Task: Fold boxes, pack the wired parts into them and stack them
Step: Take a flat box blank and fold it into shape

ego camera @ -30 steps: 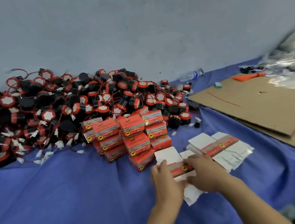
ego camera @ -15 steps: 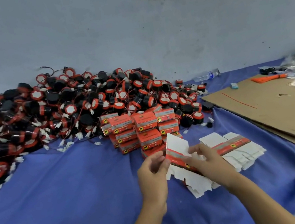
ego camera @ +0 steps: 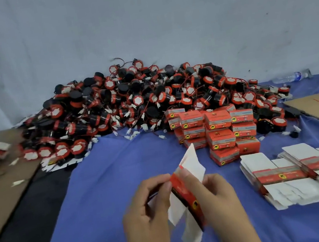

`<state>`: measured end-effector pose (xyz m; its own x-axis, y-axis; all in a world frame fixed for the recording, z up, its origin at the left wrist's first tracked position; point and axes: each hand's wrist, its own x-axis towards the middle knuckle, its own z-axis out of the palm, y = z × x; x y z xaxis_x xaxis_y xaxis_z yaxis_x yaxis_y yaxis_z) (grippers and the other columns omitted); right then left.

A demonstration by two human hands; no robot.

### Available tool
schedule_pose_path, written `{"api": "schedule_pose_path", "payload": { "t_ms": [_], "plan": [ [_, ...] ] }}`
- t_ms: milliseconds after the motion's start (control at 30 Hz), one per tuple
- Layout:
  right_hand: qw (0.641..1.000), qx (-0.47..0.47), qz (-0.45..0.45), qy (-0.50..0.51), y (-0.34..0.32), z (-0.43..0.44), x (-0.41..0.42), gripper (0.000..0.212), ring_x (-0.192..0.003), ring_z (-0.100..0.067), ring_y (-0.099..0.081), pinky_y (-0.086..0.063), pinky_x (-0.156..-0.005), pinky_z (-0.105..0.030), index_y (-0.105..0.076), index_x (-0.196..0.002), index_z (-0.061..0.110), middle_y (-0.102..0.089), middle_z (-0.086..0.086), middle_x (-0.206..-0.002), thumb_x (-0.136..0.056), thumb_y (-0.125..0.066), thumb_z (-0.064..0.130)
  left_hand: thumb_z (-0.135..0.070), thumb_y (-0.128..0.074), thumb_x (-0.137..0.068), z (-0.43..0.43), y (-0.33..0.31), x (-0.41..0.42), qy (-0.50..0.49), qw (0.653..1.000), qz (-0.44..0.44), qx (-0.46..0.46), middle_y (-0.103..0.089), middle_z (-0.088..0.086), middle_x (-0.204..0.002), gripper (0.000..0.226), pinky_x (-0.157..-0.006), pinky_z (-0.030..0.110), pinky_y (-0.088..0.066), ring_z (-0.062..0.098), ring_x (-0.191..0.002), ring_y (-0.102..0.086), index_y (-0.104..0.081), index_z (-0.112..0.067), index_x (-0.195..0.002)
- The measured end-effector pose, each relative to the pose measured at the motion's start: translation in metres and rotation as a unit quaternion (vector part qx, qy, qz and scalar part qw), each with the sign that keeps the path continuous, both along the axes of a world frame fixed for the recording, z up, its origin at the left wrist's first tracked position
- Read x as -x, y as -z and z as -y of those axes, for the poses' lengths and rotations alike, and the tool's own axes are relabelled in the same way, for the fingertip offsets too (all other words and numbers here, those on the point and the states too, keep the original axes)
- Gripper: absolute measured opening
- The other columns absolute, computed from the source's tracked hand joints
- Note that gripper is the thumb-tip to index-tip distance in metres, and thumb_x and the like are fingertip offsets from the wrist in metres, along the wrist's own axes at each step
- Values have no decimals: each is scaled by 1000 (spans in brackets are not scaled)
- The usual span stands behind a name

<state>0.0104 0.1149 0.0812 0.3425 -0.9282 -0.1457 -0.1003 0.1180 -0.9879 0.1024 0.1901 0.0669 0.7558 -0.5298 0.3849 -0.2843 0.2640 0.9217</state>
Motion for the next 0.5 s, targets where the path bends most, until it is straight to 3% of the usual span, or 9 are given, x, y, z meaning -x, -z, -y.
{"api": "schedule_pose_path", "payload": {
  "t_ms": [100,167,233,333,400,500],
  "plan": [
    [997,-50,64,14,-1,-24,-22,48,-72,-18,-72,-52,-59,-32,-68,-93,10,-75,-4,-82,-67,-90,44,-36,-71,-87,-30,3,-14,16,999,27,-40,-75,-11,-98,13,-80,33,-59,6,-88,-70,-74,-42,-98],
    [987,-103,123,13,0,-32,-31,33,-78,-25,-73,-55,-65,-37,-70,-100,5,-76,-15,-93,-76,-84,22,-57,-71,-81,-51,4,-22,75,994,38,-67,-73,-16,-114,34,-89,31,-57,4,-106,-68,-67,-51,-114],
    [960,-196,198,-9,-5,-36,-33,35,-85,-25,-73,-55,-77,-41,-72,-104,3,-76,-14,-96,-73,-82,17,-72,-76,-67,-75,8,-36,130,986,50,-91,-62,-24,-132,69,-97,21,-50,-2,-125,-56,-53,-58,-130],
    [900,-317,292,-70,-13,-39,-31,25,-102,-21,-74,-52,-96,-57,-76,-82,12,-76,-5,-86,-60,-79,25,-60,-94,-43,-103,13,-51,163,977,12,-138,-41,-38,-146,108,-105,19,-43,-13,-137,-36,-39,-67,-136],
    [865,-365,334,-85,-16,-47,-32,15,-95,-27,-76,-53,-83,-69,-70,-69,10,-67,-9,-66,-63,-78,21,-46,-95,-43,-109,14,-54,137,982,38,-128,-42,-35,-147,105,-104,15,-44,-9,-139,-38,-44,-66,-133],
    [841,-404,345,-98,-17,-62,-28,13,-73,-33,-76,-59,-57,-55,-69,-68,1,-63,-16,-59,-69,-77,12,-47,-94,-54,-113,13,-57,77,990,101,-67,-51,-15,-148,80,-107,35,-44,10,-142,-43,-60,-46,-127]
  ]
}}
